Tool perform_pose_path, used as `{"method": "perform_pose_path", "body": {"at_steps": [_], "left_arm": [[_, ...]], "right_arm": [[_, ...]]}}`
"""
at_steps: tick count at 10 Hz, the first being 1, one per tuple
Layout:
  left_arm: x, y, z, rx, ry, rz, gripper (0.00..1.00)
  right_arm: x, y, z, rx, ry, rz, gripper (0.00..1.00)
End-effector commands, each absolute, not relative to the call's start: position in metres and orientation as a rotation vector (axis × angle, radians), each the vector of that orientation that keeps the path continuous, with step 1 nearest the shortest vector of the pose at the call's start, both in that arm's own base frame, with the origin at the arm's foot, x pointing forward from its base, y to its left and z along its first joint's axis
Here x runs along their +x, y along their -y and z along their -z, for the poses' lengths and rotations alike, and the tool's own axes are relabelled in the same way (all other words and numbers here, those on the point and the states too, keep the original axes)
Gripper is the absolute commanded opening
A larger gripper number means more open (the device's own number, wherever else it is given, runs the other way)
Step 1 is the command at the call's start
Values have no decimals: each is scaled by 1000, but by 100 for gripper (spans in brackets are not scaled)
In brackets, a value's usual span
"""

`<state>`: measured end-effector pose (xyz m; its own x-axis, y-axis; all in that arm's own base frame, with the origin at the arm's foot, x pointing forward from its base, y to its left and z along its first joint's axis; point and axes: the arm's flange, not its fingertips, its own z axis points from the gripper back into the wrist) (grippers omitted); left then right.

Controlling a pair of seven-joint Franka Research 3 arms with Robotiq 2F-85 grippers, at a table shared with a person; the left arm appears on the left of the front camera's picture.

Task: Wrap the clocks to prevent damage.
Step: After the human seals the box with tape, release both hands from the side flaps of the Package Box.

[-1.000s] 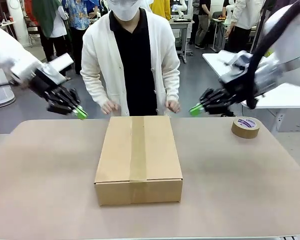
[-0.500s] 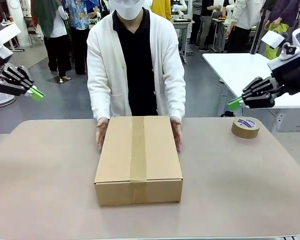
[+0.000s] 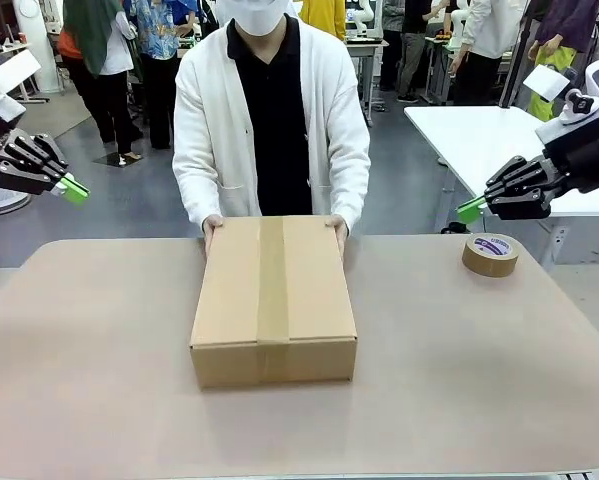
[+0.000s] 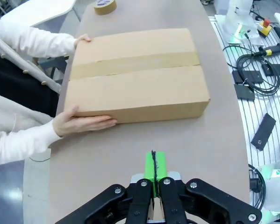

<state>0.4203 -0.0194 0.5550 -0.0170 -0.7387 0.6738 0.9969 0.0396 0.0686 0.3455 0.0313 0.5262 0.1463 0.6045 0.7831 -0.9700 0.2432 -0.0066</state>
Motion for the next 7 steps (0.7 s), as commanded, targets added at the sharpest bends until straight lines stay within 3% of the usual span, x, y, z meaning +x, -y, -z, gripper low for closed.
{"method": "perform_pose_path", "body": {"at_steps": [1, 7], "left_arm": [[422, 18, -559, -527, 622, 1478, 0], [422, 18, -559, -527, 622, 1478, 0]], "right_arm": [[346, -33, -528, 588, 757, -1225, 1], [346, -33, -528, 588, 757, -1225, 1]]}}
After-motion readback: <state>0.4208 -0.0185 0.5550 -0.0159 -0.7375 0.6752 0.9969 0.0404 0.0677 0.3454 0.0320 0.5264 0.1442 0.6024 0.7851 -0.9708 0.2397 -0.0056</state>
